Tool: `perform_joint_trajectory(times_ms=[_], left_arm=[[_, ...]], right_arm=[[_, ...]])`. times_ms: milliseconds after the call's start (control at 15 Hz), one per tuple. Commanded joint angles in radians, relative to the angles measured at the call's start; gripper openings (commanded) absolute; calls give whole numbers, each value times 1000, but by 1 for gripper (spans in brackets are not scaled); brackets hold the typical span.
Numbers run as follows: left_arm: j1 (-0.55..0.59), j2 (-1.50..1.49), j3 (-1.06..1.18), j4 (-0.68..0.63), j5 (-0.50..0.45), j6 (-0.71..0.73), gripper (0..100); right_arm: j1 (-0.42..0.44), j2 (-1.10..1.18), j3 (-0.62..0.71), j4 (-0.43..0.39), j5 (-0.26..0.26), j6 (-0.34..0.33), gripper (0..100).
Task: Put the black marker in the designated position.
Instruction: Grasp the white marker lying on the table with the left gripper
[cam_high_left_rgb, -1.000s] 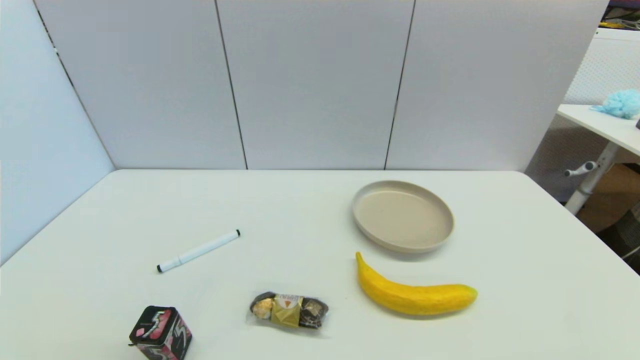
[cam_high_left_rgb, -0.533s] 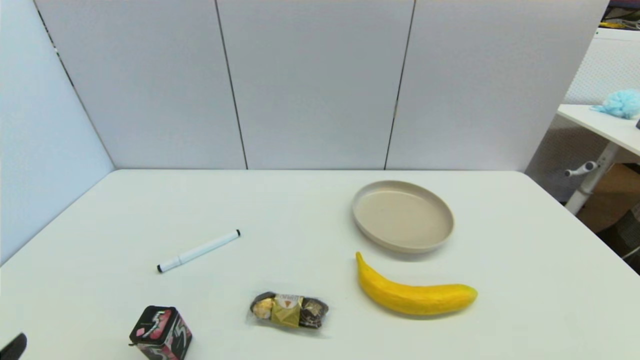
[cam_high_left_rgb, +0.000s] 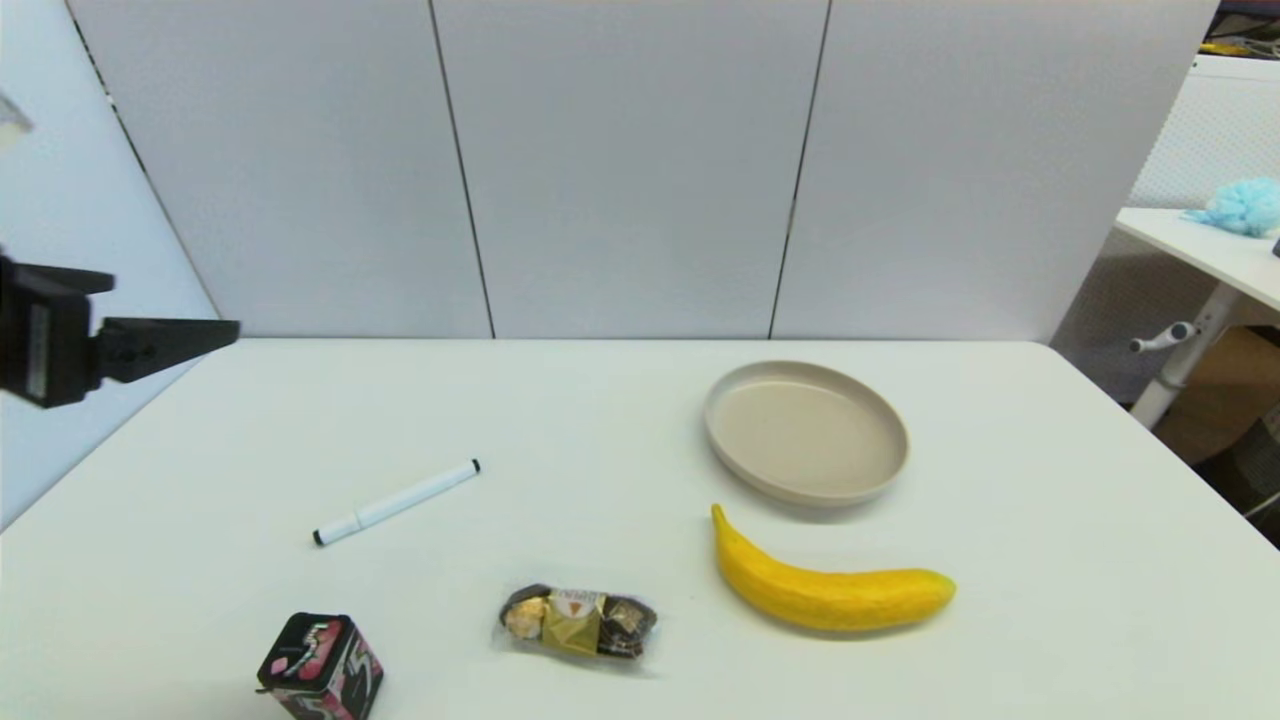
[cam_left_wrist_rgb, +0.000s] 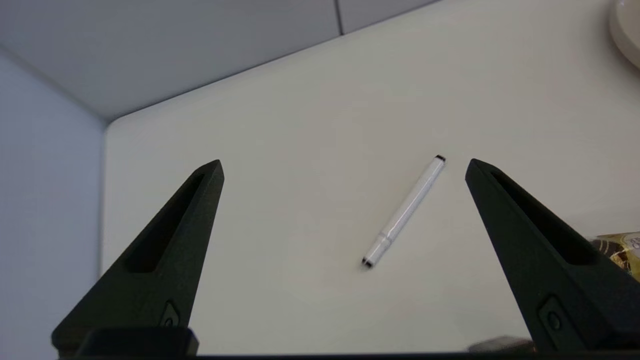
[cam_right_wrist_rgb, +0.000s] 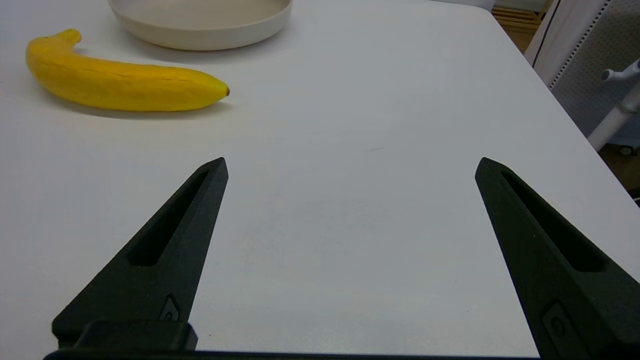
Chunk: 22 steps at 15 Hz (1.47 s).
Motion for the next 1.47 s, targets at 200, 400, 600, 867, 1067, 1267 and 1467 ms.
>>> perform_joint_trajectory(times_ms=[200, 400, 600, 867, 1067, 1267, 1467], left_arm=[[-67, 469, -245, 200, -157, 26, 100], [-79, 540, -306, 335, -156, 32, 100], [-82, 575, -321, 451, -148, 61, 100], [-81, 609, -338, 504, -93, 181, 100], [-82, 655, -341, 505, -85, 237, 100], [-84, 704, -349, 507, -85, 276, 100], [-93, 736, -350, 504, -84, 277, 100]], right_arm=[[0, 1, 0, 0, 1, -1, 100], [0, 1, 0, 0, 1, -1, 100], [0, 1, 0, 0, 1, -1, 100], [0, 1, 0, 0, 1, -1, 100], [0, 1, 0, 0, 1, -1, 100], [0, 1, 0, 0, 1, -1, 100], [0, 1, 0, 0, 1, -1, 100]])
